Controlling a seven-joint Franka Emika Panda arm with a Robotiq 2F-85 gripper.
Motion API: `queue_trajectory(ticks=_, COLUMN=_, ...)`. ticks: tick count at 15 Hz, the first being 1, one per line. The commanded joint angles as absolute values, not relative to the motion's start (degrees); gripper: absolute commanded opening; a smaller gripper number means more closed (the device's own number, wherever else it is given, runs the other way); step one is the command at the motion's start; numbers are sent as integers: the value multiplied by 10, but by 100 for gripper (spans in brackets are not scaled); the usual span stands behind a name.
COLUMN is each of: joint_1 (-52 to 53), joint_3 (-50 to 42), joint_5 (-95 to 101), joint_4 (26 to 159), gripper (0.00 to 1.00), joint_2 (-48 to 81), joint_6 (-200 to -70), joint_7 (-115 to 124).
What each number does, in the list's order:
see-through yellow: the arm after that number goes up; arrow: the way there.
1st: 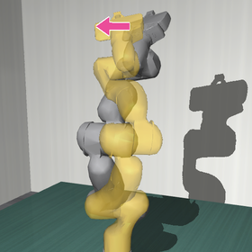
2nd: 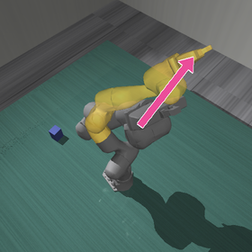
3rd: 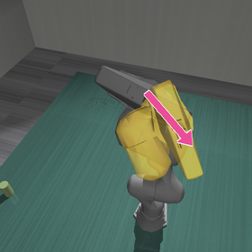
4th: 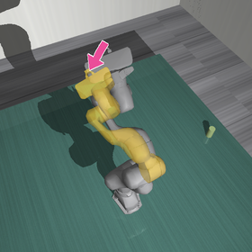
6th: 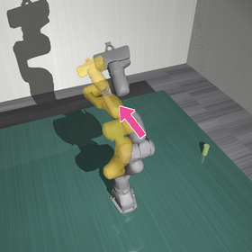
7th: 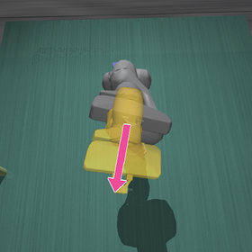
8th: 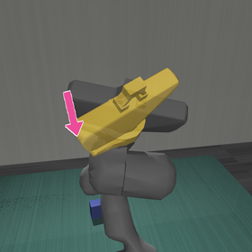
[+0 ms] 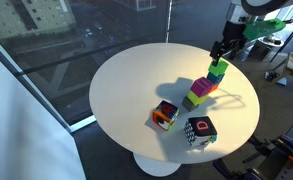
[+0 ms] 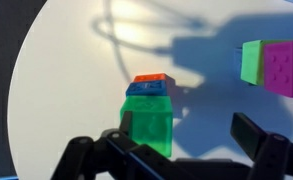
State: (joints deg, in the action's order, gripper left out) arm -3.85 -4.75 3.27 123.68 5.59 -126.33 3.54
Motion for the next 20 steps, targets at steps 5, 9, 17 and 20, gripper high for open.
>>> queue_trajectory(ticks=5, joint_1=-44, joint_3=-60, joint_5=41, joint_4=1175, gripper=100, joint_2=106, joint_6=-1233, joint_7=54)
queue_trajectory(ticks=9, joint_1=-45, joint_3=-65, joint_5=40, joint_4=1163, gripper=100, joint_2=121, joint_6=-1230, joint_7=54)
queue_trajectory(ticks=17, joint_1=-47, joint_3=-71, joint_5=42, joint_4=1158, gripper=100, joint_2=136, joint_6=-1231, joint_7=55)
queue_trajectory(ticks=20, joint_1=-47, joint_3=-72, joint_5=43, joint_4=1159, gripper=100, joint_2=140, joint_6=-1232, joint_7=55)
